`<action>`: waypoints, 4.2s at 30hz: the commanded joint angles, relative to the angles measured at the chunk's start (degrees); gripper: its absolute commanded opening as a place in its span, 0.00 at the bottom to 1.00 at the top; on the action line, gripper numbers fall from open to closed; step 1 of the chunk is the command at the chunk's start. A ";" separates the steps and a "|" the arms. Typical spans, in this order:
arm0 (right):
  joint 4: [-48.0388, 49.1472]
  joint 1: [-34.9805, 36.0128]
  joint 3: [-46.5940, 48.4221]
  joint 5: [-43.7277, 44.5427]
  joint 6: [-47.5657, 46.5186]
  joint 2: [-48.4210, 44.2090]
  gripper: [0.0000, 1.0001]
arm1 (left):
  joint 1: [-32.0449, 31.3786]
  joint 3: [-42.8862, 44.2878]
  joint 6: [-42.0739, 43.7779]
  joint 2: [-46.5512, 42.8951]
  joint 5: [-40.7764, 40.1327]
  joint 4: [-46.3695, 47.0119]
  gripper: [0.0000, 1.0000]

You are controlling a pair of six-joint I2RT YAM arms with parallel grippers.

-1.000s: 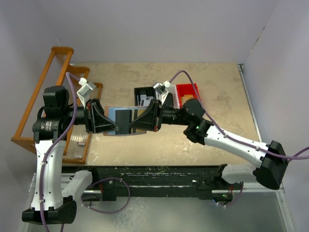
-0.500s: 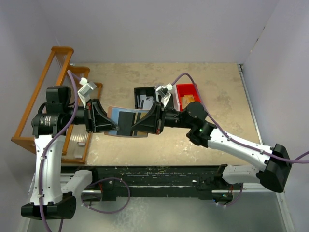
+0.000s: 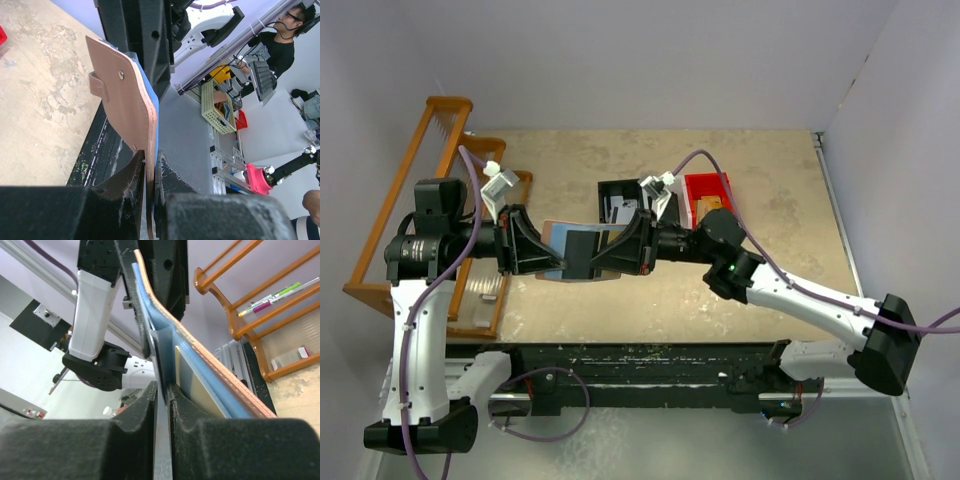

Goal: Take the credit cards out of the card holder

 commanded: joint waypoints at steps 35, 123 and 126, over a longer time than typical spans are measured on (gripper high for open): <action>-10.89 -2.90 -1.94 1.73 -5.13 -11.28 0.00 | -0.14 3.52 -2.62 -0.41 0.07 4.18 0.00; -54.86 1.16 45.63 -6.65 -49.53 17.28 0.64 | -0.20 0.70 27.22 -1.56 -10.99 -9.97 0.00; -54.79 1.13 44.64 -6.52 -49.39 16.82 0.35 | -0.21 0.87 27.67 -1.69 -10.78 -10.29 0.00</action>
